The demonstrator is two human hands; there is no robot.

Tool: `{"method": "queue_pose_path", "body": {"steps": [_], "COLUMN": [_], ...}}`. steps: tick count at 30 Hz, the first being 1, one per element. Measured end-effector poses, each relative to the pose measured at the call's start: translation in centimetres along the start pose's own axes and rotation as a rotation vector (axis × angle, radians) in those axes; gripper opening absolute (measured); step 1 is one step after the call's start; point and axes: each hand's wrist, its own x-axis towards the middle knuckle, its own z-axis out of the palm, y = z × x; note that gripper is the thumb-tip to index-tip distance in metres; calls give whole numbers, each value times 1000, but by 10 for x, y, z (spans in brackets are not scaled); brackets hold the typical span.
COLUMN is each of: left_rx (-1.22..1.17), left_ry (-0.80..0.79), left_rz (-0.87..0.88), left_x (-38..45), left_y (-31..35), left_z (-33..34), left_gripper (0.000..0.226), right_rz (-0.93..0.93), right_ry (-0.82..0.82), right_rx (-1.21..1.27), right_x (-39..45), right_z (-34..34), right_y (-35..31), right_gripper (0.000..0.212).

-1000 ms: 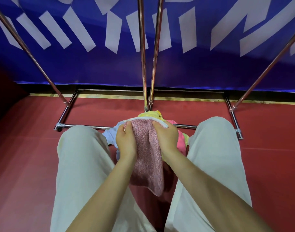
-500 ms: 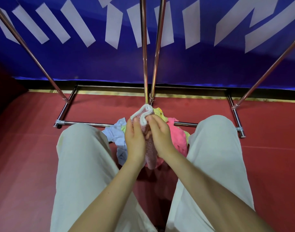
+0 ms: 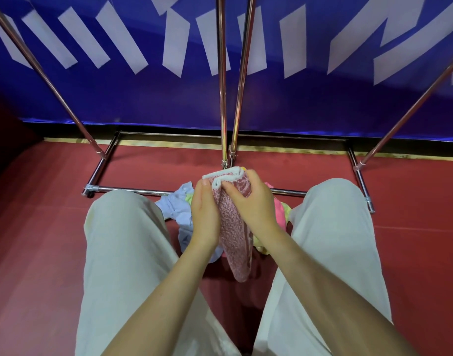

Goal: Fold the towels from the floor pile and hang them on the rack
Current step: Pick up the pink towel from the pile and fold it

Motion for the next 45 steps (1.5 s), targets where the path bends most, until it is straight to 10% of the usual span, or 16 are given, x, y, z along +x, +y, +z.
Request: {"method": "queue_pose_path", "body": {"steps": [6, 13, 26, 38, 45], "left_rx": [210, 119, -280, -398, -502], "left_ry": [-162, 12, 273, 472, 459], "left_rz": [140, 199, 94, 92, -14], "left_x": [-13, -1, 34, 51, 63], "left_y": [-3, 18, 46, 53, 40], "left_z": [7, -9, -65, -115, -134], "left_gripper": [22, 20, 23, 29, 25], "right_rz": [73, 99, 317, 344, 514], "right_ry": [81, -295, -868, -619, -215], "right_rx": [35, 507, 25, 191, 777], "right_x": [0, -11, -48, -52, -23], "right_z": [-2, -9, 39, 31, 7], "right_y": [5, -4, 68, 98, 69], "right_gripper": [27, 9, 30, 20, 25]}}
